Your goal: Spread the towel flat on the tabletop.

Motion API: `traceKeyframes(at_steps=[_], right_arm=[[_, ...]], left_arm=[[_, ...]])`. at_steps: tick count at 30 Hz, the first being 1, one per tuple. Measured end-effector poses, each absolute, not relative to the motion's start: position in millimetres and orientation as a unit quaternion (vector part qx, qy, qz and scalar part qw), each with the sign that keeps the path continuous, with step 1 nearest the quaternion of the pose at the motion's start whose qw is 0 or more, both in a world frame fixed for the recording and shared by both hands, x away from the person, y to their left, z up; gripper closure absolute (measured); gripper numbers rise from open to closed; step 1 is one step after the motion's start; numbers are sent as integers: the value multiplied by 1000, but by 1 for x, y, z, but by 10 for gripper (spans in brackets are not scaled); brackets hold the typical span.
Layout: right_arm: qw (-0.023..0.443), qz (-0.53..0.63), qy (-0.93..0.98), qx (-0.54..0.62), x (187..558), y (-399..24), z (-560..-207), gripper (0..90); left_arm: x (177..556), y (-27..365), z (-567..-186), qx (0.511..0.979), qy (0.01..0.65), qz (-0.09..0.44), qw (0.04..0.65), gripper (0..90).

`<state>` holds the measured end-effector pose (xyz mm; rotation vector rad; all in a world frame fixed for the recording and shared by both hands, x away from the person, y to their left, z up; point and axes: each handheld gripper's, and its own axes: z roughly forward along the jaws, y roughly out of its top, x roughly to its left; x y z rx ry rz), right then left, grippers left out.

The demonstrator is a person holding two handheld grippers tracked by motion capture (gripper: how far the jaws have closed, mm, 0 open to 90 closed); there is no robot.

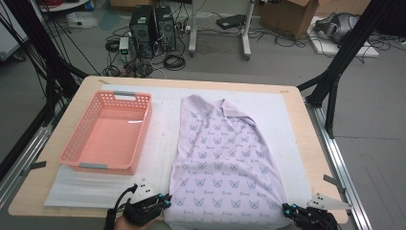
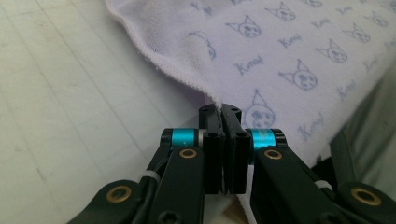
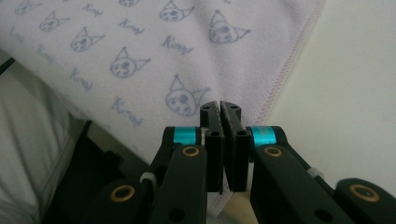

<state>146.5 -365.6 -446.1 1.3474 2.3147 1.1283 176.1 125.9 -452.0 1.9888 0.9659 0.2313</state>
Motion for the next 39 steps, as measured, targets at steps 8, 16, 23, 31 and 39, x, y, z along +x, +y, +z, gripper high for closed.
traceKeyframes(at_steps=[8,16,23,31,39], right_arm=[[163,412,751,490,154,-367,-437,618],[185,411,743,494,194,-370,-437,599],[185,408,739,503,222,-371,-441,581],[181,400,742,507,244,-371,-444,562],[169,396,752,498,262,-369,-444,575]], left_arm=[[197,129,-446,753,422,117,490,472],[244,118,-444,752,422,117,493,444],[261,117,-448,755,423,108,490,424],[280,113,-448,756,422,98,491,416],[282,111,-446,762,423,105,480,417]])
